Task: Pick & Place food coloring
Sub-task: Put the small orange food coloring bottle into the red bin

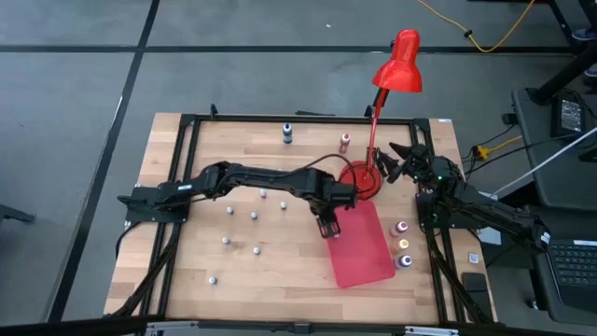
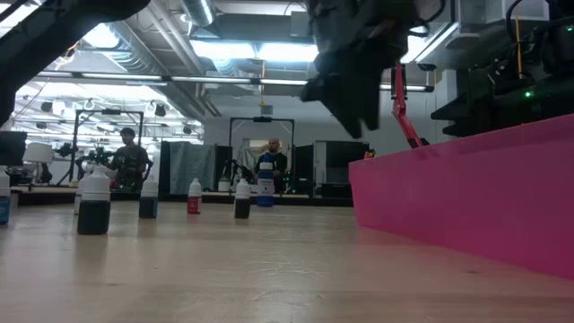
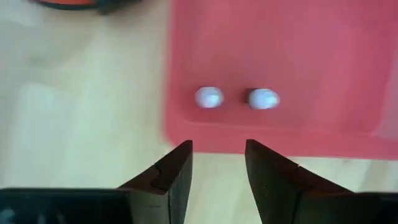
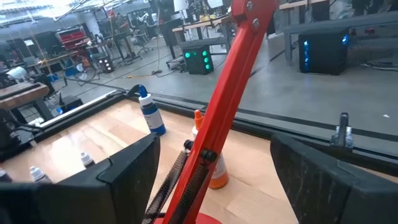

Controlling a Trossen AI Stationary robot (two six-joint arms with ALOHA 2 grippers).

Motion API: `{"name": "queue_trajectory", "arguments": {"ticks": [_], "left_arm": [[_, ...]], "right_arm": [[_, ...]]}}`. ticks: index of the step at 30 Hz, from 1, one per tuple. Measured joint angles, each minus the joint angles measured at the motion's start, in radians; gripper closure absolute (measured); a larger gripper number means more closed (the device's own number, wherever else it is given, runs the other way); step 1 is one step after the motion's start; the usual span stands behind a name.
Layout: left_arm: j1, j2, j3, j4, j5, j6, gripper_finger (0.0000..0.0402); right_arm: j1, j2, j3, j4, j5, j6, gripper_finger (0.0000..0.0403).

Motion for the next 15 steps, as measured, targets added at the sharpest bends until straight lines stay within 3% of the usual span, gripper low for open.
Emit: {"name": "queue_trajectory", "arguments": {"ticks": [9, 15], "left_arm": [[0.01, -0.071, 0.0, -0.125, -0.111, 0.108, 0.0221], [0.012, -0.102, 0.0, -0.215, -0.12, 0.2, 0.0183]], "right_arm": [[0.0, 0.0, 0.0, -0.001, -0.003, -0.001, 0.0097], [0.0, 0.0, 0.0, -0.001, -0.003, 0.0, 0.0097]]}}
